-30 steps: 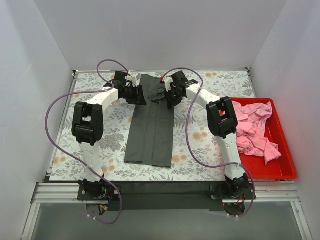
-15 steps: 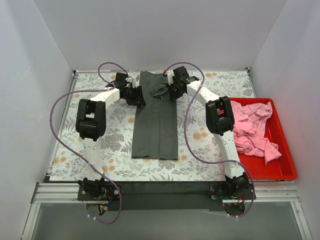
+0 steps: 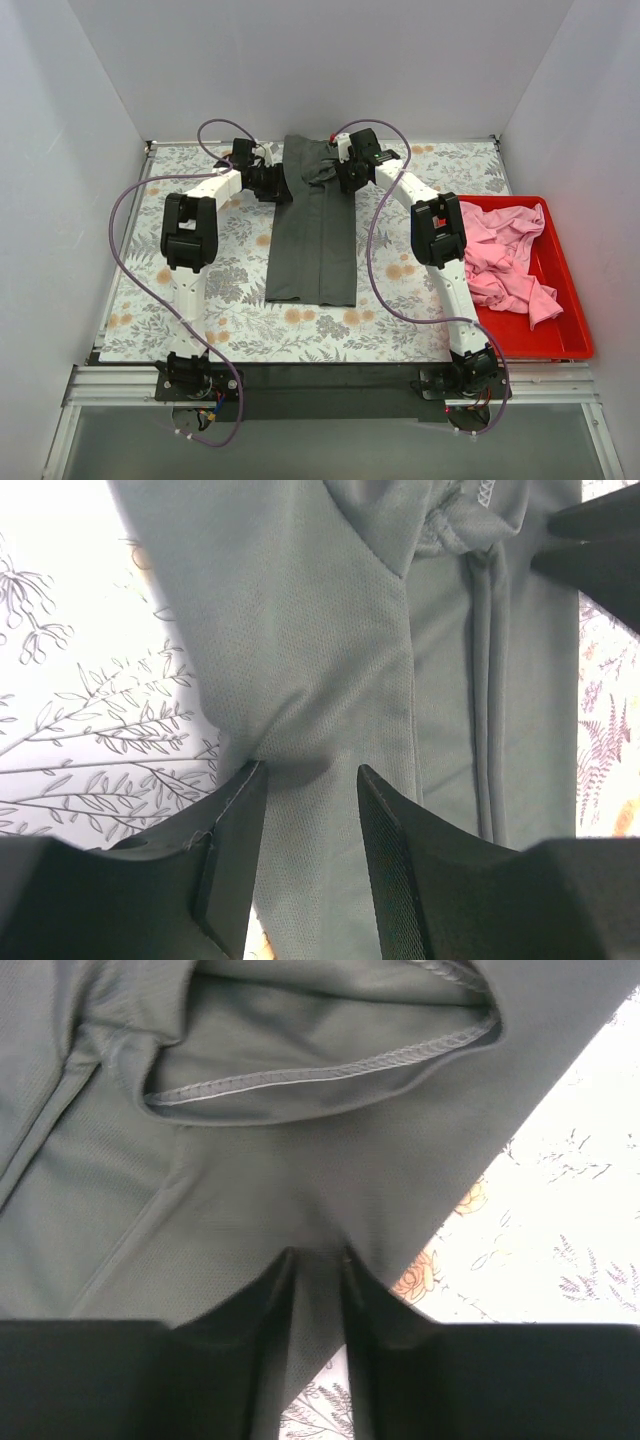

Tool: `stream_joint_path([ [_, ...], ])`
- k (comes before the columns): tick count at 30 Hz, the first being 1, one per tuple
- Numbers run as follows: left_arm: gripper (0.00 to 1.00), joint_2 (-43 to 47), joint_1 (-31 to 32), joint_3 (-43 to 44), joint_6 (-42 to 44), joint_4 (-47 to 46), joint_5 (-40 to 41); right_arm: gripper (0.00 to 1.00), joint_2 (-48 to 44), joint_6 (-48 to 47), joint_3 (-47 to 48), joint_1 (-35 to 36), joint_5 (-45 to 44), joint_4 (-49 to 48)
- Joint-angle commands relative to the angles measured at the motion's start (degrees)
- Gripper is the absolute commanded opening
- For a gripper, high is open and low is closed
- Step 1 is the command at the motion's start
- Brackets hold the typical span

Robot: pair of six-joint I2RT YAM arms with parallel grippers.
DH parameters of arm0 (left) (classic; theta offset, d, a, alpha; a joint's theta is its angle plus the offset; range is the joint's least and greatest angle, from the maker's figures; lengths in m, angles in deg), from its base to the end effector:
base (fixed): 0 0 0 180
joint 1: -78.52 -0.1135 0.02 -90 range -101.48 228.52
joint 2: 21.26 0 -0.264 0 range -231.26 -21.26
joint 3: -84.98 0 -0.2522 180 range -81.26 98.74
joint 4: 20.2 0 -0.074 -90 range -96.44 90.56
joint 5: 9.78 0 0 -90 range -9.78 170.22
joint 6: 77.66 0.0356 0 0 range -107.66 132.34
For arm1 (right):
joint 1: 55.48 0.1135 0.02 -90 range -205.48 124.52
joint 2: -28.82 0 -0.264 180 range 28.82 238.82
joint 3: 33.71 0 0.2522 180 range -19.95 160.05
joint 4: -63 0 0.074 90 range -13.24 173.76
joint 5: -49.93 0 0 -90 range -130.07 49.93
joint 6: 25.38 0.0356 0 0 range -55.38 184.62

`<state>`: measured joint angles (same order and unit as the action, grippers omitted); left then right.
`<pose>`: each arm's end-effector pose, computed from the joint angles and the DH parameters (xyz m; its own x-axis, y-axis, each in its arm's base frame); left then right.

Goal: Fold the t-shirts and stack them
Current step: Fold the tshirt

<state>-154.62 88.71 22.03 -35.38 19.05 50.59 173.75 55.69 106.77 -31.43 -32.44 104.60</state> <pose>0.4916 -0.1062 0.1481 -0.8635 -0.4982 -0.0788 -0.3120 0.6502 -0.6927 0.5125 0.2339 0.1669 -0.5737 -0.4245 -0.7005 -0.5842 0.8115 -0.0133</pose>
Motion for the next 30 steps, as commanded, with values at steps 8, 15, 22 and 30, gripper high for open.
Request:
stream_joint_path([
  [8,0.62,14.6,-0.5,1.9,1.8,0.4,-4.1,0.76,-14.3,-8.7,-1.5,-1.1,4.3,-1.7],
  [15,0.86,32.7,-1.3,-7.0,9.5,-4.3,-9.6,0.99,-34.1,-14.1,-11.4,-0.5,11.0,-5.1],
  [22,0.88,44.9,-1.2,-17.7,31.3,2.6,-17.2,0.98,-50.1,-24.2,-27.8,2.0,19.9,-2.5],
  [30,0.89,63.8,-0.2,-49.5,57.0,13.0,-24.3,0.98,-64.3,-35.3,-59.6,18.9,14.3,1.1],
])
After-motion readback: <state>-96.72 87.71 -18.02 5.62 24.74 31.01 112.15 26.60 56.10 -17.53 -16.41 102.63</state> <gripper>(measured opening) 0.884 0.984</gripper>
